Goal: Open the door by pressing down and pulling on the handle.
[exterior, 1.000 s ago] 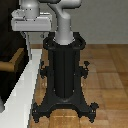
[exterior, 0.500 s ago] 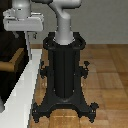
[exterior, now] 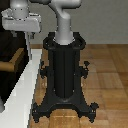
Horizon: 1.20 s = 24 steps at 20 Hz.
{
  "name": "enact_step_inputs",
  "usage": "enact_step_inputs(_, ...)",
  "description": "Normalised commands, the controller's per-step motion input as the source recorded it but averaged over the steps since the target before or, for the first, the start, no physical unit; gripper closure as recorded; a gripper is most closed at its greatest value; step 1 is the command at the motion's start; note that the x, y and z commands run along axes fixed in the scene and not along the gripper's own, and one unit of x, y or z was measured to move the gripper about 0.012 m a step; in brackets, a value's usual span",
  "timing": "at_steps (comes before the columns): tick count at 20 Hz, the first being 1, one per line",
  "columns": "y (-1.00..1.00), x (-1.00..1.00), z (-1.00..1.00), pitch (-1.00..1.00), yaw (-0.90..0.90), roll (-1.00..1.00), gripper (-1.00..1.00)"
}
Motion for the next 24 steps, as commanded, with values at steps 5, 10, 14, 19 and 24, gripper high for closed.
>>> enact_step_inputs(5,0.00,0.40,0.00,0.00,0.00,0.00,-1.00)
enact_step_inputs(10,0.00,0.20,0.00,0.00,0.00,0.00,-1.00)
enact_step_inputs(14,-0.25,0.00,0.00,0.00,0.00,0.00,-1.00)
enact_step_inputs(19,-0.60,0.00,-0.60,0.00,0.00,0.00,-1.00)
enact_step_inputs(24,-0.40,0.00,-0.80,0.00,0.00,0.00,-1.00)
